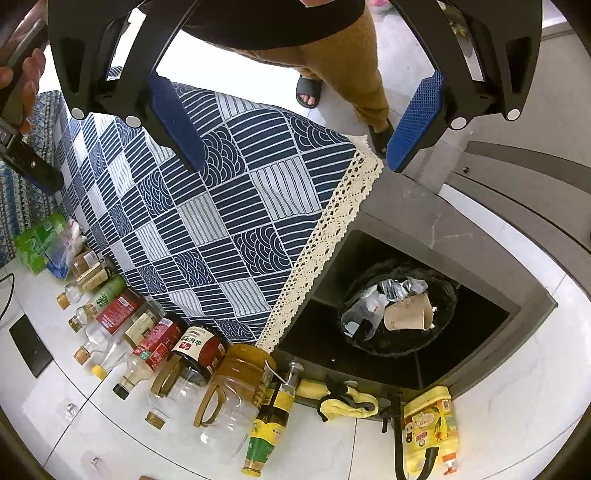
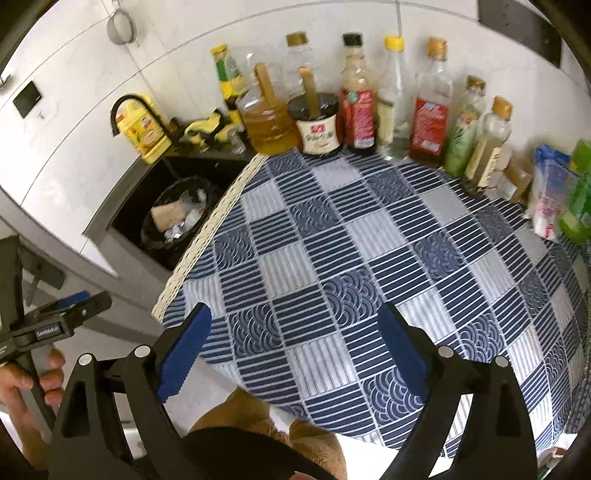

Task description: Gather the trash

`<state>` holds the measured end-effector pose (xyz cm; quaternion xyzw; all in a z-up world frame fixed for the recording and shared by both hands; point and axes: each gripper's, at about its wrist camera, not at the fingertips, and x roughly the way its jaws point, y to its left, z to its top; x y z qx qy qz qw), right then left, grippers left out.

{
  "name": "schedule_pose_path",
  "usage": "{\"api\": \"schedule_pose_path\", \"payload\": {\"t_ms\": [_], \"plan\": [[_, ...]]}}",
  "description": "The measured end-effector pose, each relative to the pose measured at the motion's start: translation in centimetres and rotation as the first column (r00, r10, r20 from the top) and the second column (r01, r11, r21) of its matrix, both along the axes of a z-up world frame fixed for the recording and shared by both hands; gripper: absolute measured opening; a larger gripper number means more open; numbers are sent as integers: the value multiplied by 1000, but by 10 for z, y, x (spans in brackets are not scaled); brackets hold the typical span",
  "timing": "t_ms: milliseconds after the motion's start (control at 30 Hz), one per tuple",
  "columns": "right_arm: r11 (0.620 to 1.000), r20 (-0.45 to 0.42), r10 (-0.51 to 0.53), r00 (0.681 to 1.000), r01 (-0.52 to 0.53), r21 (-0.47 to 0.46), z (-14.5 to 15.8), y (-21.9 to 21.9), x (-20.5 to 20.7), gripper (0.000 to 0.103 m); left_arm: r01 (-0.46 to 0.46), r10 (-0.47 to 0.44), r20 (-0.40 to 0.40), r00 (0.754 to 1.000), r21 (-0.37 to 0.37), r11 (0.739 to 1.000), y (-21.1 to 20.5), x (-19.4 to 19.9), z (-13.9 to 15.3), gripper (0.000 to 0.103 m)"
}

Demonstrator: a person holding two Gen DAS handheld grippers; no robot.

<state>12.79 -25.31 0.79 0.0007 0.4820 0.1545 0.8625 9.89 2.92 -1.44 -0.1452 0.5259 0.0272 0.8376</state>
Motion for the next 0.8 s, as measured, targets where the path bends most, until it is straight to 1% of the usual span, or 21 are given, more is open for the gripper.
{"api": "schedule_pose_path", "payload": {"t_ms": [67, 333, 633, 800], "plan": [[1000, 11, -2, 1000, 2, 12, 2, 0, 0, 98, -11, 11, 2, 1000, -2, 1000, 3, -1, -1, 96], [1000, 34, 2, 999, -1, -26, 3, 9, -2, 98, -16, 17, 19, 1000, -7, 1000, 8, -5, 0, 96], [1000, 32, 9, 999, -9, -22, 0, 20, -6, 98, -5, 5, 37, 999, 8, 1000, 10, -9, 5, 96], [999, 26, 39, 999, -38, -34, -2, 30, -7, 98, -17, 16, 40, 999, 15, 1000, 15, -13, 9, 96]]}}
